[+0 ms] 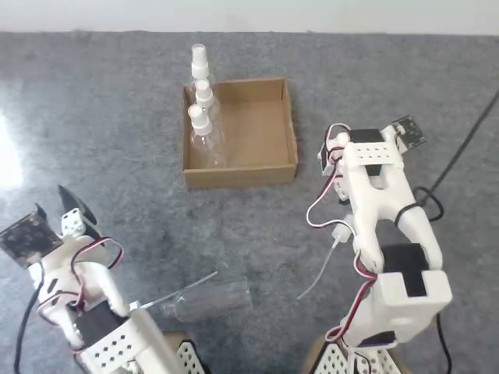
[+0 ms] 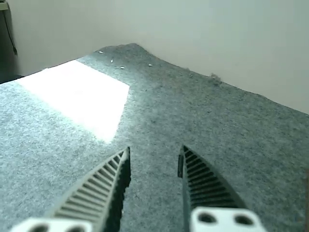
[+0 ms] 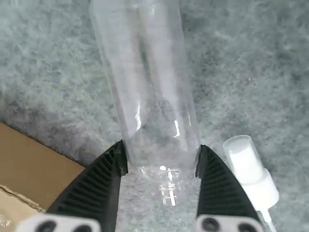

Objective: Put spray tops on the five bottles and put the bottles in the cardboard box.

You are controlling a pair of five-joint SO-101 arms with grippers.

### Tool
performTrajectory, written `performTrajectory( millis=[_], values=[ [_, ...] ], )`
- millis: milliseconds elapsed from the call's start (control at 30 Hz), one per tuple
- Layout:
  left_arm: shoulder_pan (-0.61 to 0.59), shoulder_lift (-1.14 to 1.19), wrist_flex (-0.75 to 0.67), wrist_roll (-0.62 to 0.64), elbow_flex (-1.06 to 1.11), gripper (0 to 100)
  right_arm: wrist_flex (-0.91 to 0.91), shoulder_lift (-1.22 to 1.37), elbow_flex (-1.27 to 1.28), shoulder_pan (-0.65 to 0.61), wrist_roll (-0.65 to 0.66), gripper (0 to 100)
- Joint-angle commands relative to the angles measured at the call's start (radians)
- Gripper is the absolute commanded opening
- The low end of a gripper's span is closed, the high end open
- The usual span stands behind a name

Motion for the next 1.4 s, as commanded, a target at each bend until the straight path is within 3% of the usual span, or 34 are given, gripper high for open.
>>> performTrajectory(
  millis=[0,467,700,900,1200,1367],
  values=[
    [0.003,-0.018,-0.028,-0.009,-0.008,16,-0.016,-0.018,-0.017,-0.013,0.014,10.7],
    [0.003,-0.018,-0.028,-0.012,-0.008,16,-0.012,-0.021,-0.02,-0.015,0.012,10.9],
    [0.003,-0.018,-0.028,-0.012,-0.008,16,0.061,-0.018,-0.081,-0.025,-0.129,25.5],
    [0.003,-0.018,-0.028,-0.012,-0.008,16,0.065,-0.018,-0.08,-0.053,-0.138,33.4],
    [0.002,-0.018,-0.028,-0.012,-0.008,16,0.071,-0.059,-0.077,-0.045,-0.138,33.4],
    [0.002,-0.018,-0.028,-0.012,-0.008,16,0.179,-0.16,-0.08,-0.045,-0.138,33.3]
  ],
)
